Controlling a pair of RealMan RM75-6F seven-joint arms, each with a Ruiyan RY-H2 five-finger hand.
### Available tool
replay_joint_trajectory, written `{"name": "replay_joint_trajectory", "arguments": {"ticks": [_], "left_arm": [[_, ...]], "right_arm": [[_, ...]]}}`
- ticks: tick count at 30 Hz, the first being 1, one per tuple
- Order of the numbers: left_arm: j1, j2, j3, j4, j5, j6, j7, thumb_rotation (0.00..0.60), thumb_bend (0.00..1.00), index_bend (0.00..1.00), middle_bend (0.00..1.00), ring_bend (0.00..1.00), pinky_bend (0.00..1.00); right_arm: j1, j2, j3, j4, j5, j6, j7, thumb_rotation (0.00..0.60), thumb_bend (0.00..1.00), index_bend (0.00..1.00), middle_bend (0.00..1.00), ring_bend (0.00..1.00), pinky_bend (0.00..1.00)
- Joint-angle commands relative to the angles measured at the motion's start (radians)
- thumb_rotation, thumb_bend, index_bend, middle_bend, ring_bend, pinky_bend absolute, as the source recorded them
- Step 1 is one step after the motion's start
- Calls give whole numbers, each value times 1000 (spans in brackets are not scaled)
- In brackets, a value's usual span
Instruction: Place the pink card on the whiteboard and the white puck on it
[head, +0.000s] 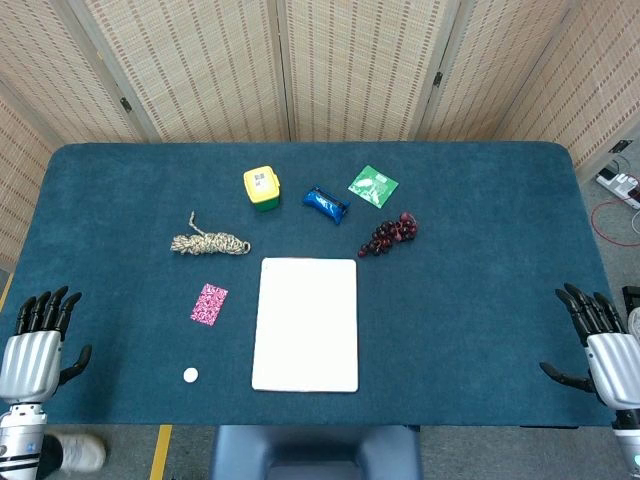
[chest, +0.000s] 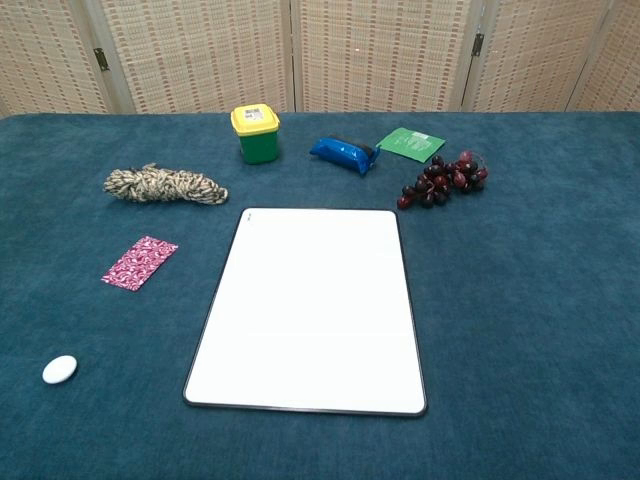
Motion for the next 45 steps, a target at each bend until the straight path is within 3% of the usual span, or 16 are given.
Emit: {"name": "replay_joint_trajectory", "arguments": {"ticks": [1, 22, 35, 45], "left_arm": [[-1, -1, 1, 3, 0, -3, 0, 600, 396, 133, 100, 48, 0], [-36, -16, 3, 50, 40, -41, -47, 600, 397, 163, 100, 48, 0], [-229, -68, -3, 248, 172, -249, -261, 600, 329, 212, 113, 49, 0], [-365, -94, 12, 336, 241, -383, -216, 600, 287, 183, 113, 48, 0]], "right_arm": [[2, 3, 0, -8, 2, -2, -12, 600, 114, 38, 80, 95, 0], [-15, 8, -1, -16, 14, 20, -35, 600, 114, 38, 80, 93, 0], [-28, 21, -5, -35, 4, 43, -54, 600, 114, 38, 80, 92, 0], [-34, 26, -8, -43, -2, 51, -62, 600, 113, 38, 80, 93, 0]]}}
